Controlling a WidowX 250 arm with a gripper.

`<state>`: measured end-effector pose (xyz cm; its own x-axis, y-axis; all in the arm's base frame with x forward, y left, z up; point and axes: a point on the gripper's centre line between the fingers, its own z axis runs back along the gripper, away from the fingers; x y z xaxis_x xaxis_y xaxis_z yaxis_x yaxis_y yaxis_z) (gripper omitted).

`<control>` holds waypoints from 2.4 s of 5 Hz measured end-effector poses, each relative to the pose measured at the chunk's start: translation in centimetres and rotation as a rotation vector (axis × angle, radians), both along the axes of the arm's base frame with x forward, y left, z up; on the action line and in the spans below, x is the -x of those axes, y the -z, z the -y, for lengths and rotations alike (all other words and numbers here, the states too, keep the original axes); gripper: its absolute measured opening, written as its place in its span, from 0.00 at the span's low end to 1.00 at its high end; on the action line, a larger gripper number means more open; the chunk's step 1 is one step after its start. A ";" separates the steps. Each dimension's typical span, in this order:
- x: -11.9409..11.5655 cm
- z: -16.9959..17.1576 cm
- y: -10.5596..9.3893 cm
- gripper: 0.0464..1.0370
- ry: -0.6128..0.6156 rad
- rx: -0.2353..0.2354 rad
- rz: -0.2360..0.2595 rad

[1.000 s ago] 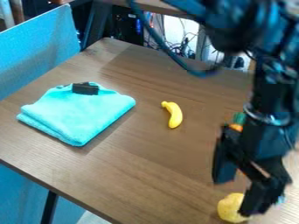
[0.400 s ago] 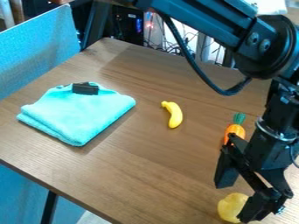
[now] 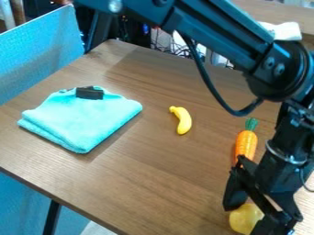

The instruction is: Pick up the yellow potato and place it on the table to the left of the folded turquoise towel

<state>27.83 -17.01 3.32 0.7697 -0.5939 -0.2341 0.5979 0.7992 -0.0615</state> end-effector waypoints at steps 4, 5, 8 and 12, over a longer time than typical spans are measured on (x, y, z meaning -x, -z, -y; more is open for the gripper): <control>0.5 -1.6 -0.7 0.67 -0.109 0.115 0.046; 1.3 -4.1 -5.1 0.67 -0.205 0.147 0.141; 4.6 -17.3 -9.5 0.67 -0.661 0.028 0.284; 6.3 -34.4 -7.3 0.67 -1.245 -0.252 0.208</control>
<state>21.55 17.35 10.58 0.8060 0.5904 -0.0432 -0.5755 0.7986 0.1760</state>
